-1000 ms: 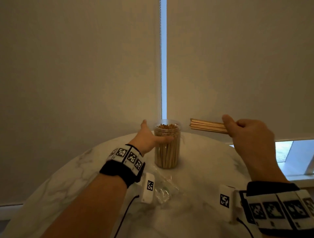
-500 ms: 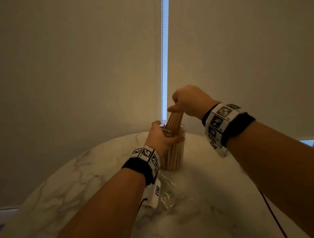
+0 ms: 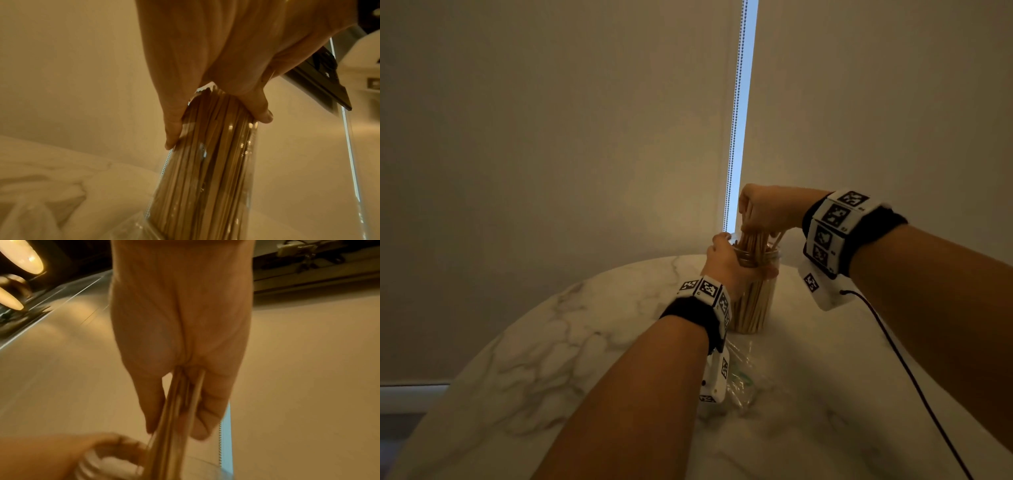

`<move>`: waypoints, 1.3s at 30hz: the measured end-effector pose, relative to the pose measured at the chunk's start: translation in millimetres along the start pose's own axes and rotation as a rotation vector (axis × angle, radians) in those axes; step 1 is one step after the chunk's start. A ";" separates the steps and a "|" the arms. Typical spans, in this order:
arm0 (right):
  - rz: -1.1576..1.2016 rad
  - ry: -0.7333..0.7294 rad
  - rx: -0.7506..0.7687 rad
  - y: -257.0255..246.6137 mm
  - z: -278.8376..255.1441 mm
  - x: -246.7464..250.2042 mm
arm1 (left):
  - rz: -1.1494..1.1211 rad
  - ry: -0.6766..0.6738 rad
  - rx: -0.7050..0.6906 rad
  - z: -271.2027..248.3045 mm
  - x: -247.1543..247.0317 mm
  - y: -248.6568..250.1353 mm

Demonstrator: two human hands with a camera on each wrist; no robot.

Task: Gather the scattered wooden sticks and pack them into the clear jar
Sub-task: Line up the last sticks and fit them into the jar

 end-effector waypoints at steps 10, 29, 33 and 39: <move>0.198 0.136 0.021 12.4 -22.3 -10.9 | -0.020 0.011 -0.002 0.2 -1.6 -0.5; -0.053 0.049 0.027 22.2 -29.7 -39.1 | -0.020 0.017 -0.011 2.6 -3.6 -3.6; 0.227 0.365 0.069 35.8 -34.7 -29.8 | 0.000 0.016 -0.026 3.7 -3.4 -5.2; -0.094 0.164 0.126 20.7 -34.1 -29.2 | -0.026 0.014 -0.018 2.7 -3.5 -5.5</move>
Point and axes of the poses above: each hand's wrist, its own z-axis towards the middle knuckle, its own x-axis out of the back of the hand, y = z × x, the point moved 3 cm from there along z, towards the middle knuckle, and after that the axes turned 3 degrees about -y, right-handed, at the moved point
